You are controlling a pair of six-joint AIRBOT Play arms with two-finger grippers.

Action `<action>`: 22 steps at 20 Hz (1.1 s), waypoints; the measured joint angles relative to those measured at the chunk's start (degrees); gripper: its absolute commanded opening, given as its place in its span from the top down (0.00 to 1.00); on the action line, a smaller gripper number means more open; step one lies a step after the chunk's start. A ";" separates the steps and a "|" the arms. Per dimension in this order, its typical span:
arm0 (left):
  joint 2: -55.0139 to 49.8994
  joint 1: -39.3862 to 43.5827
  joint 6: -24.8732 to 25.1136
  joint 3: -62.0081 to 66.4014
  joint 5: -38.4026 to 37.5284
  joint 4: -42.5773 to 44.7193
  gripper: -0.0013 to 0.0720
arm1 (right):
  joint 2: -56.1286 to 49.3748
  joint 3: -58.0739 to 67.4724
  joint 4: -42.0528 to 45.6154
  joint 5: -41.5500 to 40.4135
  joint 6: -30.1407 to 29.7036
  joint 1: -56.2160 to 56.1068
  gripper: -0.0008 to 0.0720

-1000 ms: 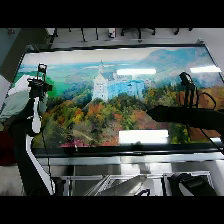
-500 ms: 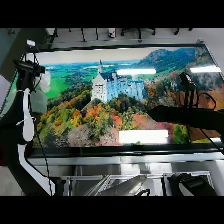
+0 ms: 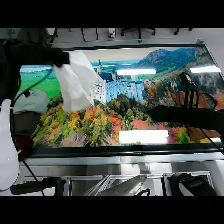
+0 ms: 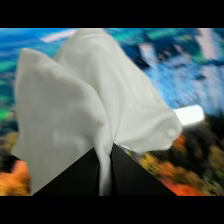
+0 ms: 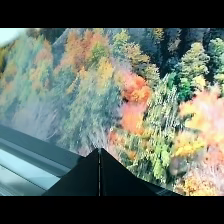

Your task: Fold the shirts.

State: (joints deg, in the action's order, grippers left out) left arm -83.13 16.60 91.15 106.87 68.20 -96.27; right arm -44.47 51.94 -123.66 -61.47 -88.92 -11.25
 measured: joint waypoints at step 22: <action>28.06 2.69 -2.67 -65.72 3.08 -25.46 0.15 | -7.04 0.02 2.69 -0.11 -0.22 0.98 0.45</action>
State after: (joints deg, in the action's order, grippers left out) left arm -55.07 19.29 88.49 41.15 71.29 -121.73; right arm -51.51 51.96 -120.97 -61.58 -89.14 -10.26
